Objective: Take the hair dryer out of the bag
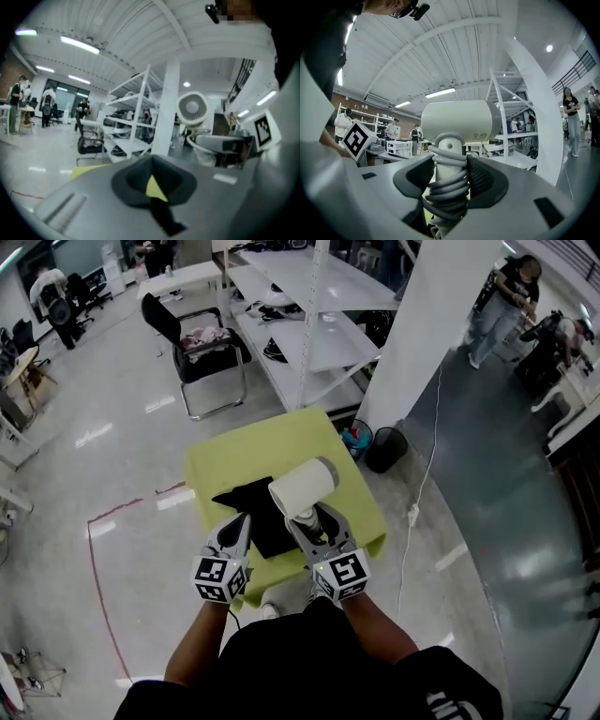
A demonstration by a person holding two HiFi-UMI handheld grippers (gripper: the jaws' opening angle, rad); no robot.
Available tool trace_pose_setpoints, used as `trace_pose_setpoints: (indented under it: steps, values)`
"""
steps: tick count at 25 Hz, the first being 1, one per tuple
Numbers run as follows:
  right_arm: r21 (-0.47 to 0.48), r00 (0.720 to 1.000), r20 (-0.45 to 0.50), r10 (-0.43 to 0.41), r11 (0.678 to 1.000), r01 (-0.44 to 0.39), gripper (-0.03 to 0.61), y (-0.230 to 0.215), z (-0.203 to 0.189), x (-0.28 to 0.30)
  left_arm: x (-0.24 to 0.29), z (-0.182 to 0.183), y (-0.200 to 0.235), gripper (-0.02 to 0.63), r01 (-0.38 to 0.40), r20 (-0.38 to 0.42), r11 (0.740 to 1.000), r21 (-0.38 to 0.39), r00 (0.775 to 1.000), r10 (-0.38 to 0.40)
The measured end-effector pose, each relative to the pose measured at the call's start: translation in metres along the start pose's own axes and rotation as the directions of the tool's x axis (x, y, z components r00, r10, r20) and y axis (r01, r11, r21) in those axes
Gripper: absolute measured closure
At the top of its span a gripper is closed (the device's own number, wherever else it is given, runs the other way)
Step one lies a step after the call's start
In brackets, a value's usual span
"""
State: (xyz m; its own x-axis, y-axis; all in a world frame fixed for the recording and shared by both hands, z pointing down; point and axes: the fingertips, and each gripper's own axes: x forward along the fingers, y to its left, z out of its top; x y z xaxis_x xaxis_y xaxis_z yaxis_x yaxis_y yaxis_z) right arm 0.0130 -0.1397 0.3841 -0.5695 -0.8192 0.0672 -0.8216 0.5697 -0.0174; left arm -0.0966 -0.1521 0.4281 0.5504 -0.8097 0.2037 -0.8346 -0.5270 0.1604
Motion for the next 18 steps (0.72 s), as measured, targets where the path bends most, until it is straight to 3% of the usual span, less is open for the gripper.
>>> trace_pose_setpoints:
  steps: [9, 18]
  values:
    - [-0.032, 0.999, 0.038, 0.010, 0.999, -0.008, 0.365, 0.015, 0.012, -0.002, -0.016, 0.007, -0.003, 0.606, -0.018, 0.021, 0.997, 0.081, 1.000, 0.016]
    - [-0.020, 0.999, 0.018, -0.028, 0.999, 0.029, 0.365, 0.013, 0.006, -0.008, -0.024, 0.001, -0.005, 0.606, -0.009, 0.011, 0.996, 0.094, 1.000, 0.008]
